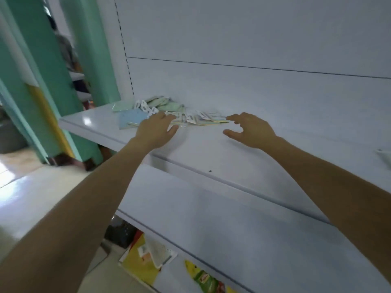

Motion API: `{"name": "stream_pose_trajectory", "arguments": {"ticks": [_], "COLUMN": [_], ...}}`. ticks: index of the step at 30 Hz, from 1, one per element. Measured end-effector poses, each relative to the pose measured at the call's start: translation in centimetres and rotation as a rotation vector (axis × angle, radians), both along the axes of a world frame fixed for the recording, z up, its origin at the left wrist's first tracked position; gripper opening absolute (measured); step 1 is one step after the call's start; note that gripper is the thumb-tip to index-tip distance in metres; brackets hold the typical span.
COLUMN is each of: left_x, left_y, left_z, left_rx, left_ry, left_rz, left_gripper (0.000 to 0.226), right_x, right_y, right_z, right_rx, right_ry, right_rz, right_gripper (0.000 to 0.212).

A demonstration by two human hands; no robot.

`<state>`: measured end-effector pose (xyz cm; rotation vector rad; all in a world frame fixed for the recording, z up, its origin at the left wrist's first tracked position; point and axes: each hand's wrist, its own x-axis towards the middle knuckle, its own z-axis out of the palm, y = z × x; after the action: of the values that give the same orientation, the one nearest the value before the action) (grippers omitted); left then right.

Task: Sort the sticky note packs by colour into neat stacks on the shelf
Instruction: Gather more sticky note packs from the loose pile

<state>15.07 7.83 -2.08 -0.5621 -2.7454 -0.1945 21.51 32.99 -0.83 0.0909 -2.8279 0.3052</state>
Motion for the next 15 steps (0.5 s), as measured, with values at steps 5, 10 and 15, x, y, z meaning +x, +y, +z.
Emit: {"name": "stream_pose_trajectory", "arguments": {"ticks": [5,10,15], "left_x": [-5.4,-10.2,-13.8], "left_y": [-3.4,-6.3,-9.5], "left_z": [-0.4,-0.2,-0.2], "left_rx": [0.034,0.048,-0.02], "left_ry": [-0.003,-0.075,-0.278], "left_rz": [0.041,0.137,0.059], "left_gripper": [0.04,0.04,0.047], "right_x": [-6.5,-13.4,-17.7], "right_y": [-2.9,-5.8,-9.7], "right_z": [-0.5,-0.7,-0.9], "right_rx": [-0.026,-0.079,-0.007], "right_ry": [0.005,0.018,-0.078], "right_rz": [0.032,0.098,0.303], "right_gripper": [0.048,0.047,0.054]}}
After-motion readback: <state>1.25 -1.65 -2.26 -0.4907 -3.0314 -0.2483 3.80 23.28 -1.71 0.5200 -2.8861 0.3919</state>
